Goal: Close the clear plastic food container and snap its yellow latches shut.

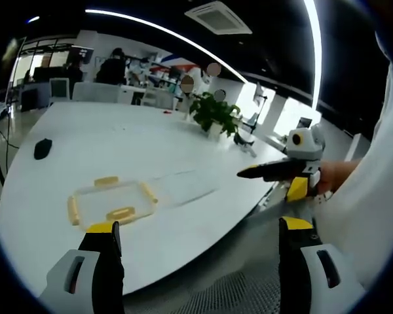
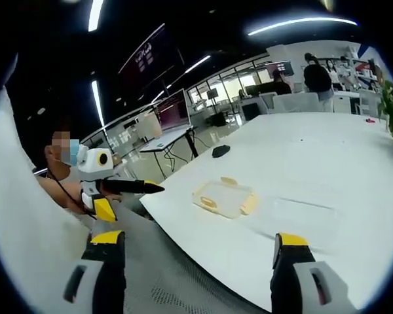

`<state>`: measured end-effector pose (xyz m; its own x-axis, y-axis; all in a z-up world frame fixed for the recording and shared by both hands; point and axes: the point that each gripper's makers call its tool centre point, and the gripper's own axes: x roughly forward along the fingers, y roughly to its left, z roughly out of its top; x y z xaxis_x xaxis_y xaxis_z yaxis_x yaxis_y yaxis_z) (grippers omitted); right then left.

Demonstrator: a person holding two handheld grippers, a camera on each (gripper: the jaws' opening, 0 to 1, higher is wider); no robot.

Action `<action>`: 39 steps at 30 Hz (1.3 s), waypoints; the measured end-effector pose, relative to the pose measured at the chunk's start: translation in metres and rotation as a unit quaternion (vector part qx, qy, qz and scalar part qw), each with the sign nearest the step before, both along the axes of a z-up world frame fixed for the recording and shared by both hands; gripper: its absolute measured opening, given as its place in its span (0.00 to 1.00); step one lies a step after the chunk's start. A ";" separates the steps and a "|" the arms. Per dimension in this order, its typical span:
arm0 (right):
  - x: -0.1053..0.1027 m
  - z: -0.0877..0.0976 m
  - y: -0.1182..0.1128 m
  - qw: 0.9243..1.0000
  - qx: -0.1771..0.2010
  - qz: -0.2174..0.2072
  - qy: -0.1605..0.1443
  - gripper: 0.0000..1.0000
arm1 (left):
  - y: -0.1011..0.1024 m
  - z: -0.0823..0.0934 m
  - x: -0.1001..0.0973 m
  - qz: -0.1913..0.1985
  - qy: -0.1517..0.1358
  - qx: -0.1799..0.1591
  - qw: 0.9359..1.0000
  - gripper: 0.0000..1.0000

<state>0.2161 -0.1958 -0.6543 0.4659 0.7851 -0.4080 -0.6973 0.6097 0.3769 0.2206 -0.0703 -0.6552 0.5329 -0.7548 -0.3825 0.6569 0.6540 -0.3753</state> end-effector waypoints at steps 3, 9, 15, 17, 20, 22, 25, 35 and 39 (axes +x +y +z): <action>0.001 -0.001 -0.003 1.000 -0.003 -0.009 0.000 0.93 | 0.004 0.003 0.001 0.010 0.003 -0.015 1.000 0.99; 0.003 0.000 -0.004 1.000 -0.011 -0.013 -0.014 0.93 | 0.006 0.006 0.003 0.018 -0.005 -0.025 1.000 0.98; 0.006 0.003 -0.002 1.000 0.010 -0.005 -0.003 0.93 | 0.007 0.005 0.005 0.027 -0.005 -0.013 1.000 0.97; 0.002 0.003 0.002 1.000 0.021 0.010 0.008 0.93 | 0.010 0.005 0.008 0.039 -0.007 -0.013 0.999 0.97; 0.000 0.005 0.003 1.000 0.024 0.018 0.006 0.93 | 0.015 0.006 0.010 0.056 -0.005 -0.013 0.998 0.97; -0.002 0.009 0.006 0.999 0.039 0.023 0.008 0.92 | 0.016 0.005 0.010 0.061 -0.007 -0.006 0.998 0.97; 0.000 0.014 0.005 0.999 0.045 0.024 -0.006 0.93 | 0.016 0.005 0.010 0.061 -0.008 -0.001 0.998 0.96; 0.008 0.014 0.012 0.999 0.016 0.036 -0.014 0.94 | 0.021 0.016 0.019 0.037 -0.006 -0.023 0.999 0.91; 0.022 0.005 0.012 0.999 -0.009 0.049 -0.022 0.92 | 0.025 0.008 0.025 0.004 -0.013 0.012 1.000 0.92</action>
